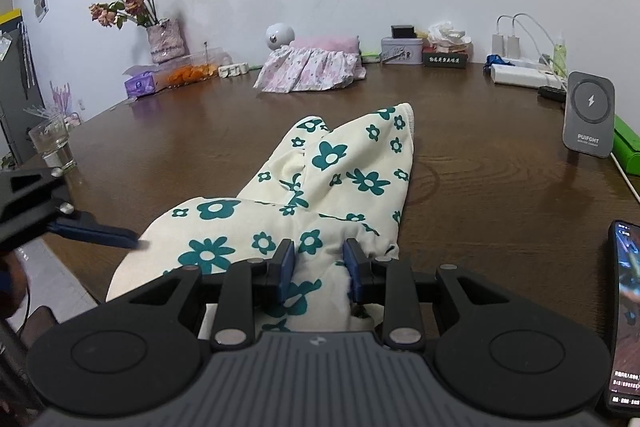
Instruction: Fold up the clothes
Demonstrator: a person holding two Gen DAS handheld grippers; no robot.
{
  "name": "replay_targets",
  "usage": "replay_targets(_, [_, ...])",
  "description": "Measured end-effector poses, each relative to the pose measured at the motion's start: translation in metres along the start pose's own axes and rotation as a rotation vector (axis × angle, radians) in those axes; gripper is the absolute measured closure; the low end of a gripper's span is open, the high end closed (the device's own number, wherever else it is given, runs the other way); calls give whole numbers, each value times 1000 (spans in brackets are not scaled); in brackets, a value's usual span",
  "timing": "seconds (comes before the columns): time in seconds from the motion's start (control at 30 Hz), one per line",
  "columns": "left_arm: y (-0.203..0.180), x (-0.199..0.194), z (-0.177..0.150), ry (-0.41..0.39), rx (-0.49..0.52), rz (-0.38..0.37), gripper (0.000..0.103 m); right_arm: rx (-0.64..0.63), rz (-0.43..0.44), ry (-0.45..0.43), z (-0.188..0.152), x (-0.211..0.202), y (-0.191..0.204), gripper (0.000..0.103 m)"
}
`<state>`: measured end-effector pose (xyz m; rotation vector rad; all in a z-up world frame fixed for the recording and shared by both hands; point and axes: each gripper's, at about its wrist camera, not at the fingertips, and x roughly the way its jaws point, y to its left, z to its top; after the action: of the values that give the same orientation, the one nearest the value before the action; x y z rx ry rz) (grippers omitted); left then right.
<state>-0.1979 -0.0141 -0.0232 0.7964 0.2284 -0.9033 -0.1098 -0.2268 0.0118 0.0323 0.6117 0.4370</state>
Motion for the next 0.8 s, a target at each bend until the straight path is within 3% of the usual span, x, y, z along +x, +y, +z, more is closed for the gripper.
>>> replay_targets(0.23, [-8,10,-7,-15,137,-2,24,36,59,44,-3,-12,-3,75])
replay_targets(0.33, [-6,11,-12,-17,152,-28,22,46,84,83,-2,-18,-3,74])
replay_targets(0.43, [2,14,-15,-16,125,-67,21,50,137,86,1,-25,-10,67])
replay_targets(0.5, [6,14,-15,-13,109,-87,21,21,199,61,2,-32,-16,50])
replay_targets(0.57, [9,13,-15,-12,97,-108,21,-108,250,-22,-1,-51,-12,15])
replay_targets(0.6, [12,14,-16,-13,89,-123,21,-218,286,-86,-7,-65,-6,4])
replay_targets(0.63, [15,15,-17,-14,80,-139,21,-326,313,-116,-11,-74,2,0])
replay_targets(0.73, [25,17,-16,-6,31,-192,21,-712,316,-79,-29,-74,26,1])
replay_targets(0.8, [32,19,-16,-3,-6,-225,21,-836,266,-39,-36,-58,32,7])
